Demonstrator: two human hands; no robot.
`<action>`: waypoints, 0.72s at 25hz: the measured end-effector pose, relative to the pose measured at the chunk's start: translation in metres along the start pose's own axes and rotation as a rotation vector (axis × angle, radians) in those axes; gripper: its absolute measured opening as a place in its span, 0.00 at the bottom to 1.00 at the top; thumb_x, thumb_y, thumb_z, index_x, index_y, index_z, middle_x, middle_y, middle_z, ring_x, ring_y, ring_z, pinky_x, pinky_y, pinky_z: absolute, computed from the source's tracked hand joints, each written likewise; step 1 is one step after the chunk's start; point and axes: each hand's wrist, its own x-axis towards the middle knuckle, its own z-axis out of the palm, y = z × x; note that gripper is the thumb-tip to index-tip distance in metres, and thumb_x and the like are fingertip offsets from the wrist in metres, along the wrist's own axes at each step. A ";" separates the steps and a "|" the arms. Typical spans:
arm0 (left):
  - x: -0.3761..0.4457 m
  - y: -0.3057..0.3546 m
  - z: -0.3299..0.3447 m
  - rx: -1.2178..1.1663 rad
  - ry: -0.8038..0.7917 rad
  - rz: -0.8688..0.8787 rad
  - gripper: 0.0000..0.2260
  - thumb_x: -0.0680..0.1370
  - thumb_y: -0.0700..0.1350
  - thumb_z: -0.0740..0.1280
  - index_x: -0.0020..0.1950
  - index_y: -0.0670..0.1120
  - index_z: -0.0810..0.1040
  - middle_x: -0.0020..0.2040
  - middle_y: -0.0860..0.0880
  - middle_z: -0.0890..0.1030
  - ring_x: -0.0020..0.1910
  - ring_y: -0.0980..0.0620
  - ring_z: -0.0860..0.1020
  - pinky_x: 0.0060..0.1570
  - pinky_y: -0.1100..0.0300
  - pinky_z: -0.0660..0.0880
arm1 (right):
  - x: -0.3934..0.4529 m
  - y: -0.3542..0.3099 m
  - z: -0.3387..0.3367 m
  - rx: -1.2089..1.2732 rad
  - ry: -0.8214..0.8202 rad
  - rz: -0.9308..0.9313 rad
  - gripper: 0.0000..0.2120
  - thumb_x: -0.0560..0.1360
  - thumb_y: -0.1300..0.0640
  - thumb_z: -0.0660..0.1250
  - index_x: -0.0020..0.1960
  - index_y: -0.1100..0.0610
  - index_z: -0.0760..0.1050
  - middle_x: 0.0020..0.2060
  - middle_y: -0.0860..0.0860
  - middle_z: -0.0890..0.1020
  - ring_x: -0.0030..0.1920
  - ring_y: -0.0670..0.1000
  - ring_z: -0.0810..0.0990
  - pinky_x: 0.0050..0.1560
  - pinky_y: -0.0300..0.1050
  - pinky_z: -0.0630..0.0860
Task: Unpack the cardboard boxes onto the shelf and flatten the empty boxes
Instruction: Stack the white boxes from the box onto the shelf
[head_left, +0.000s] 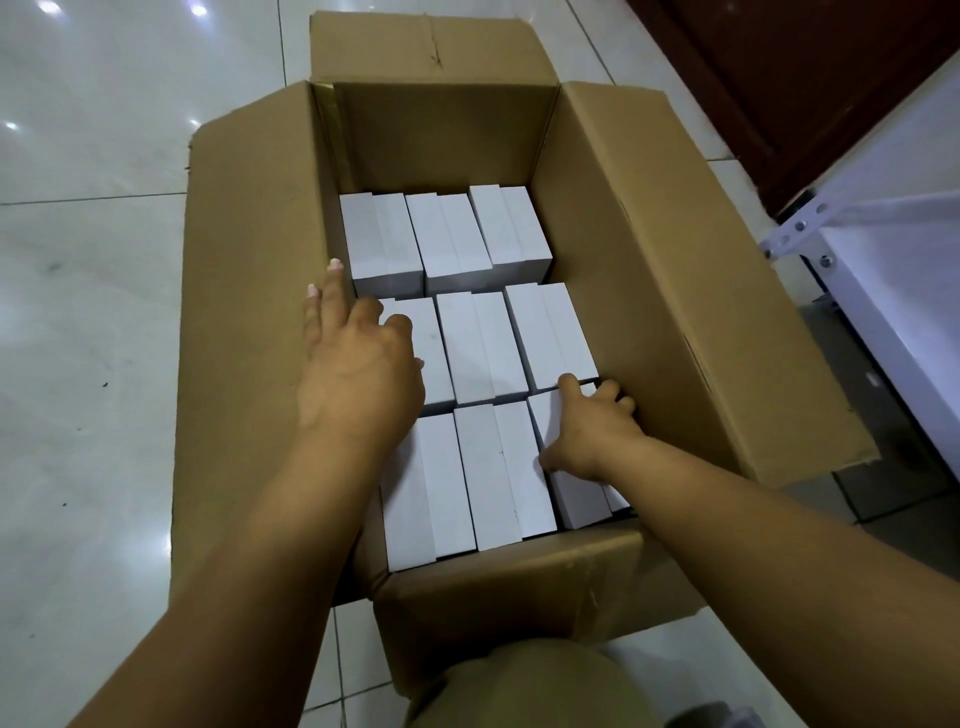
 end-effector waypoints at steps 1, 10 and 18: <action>0.000 0.000 -0.001 0.008 -0.004 0.005 0.15 0.79 0.49 0.64 0.61 0.43 0.77 0.65 0.43 0.73 0.76 0.41 0.51 0.74 0.48 0.40 | -0.004 0.000 -0.002 0.007 0.026 -0.010 0.39 0.69 0.48 0.73 0.72 0.49 0.54 0.68 0.61 0.57 0.64 0.63 0.61 0.44 0.47 0.70; -0.012 0.008 -0.013 -0.027 -0.077 0.038 0.14 0.80 0.53 0.60 0.61 0.49 0.76 0.57 0.49 0.78 0.58 0.48 0.76 0.73 0.49 0.38 | -0.065 0.001 -0.043 0.000 0.311 -0.096 0.37 0.69 0.39 0.67 0.73 0.45 0.56 0.64 0.58 0.61 0.63 0.60 0.62 0.48 0.48 0.70; -0.030 0.048 -0.029 -0.558 -0.159 0.009 0.14 0.79 0.55 0.63 0.60 0.50 0.78 0.59 0.50 0.80 0.55 0.50 0.77 0.50 0.57 0.73 | -0.115 0.023 -0.100 0.326 0.480 -0.113 0.39 0.65 0.44 0.74 0.69 0.42 0.57 0.63 0.53 0.64 0.64 0.58 0.64 0.52 0.50 0.69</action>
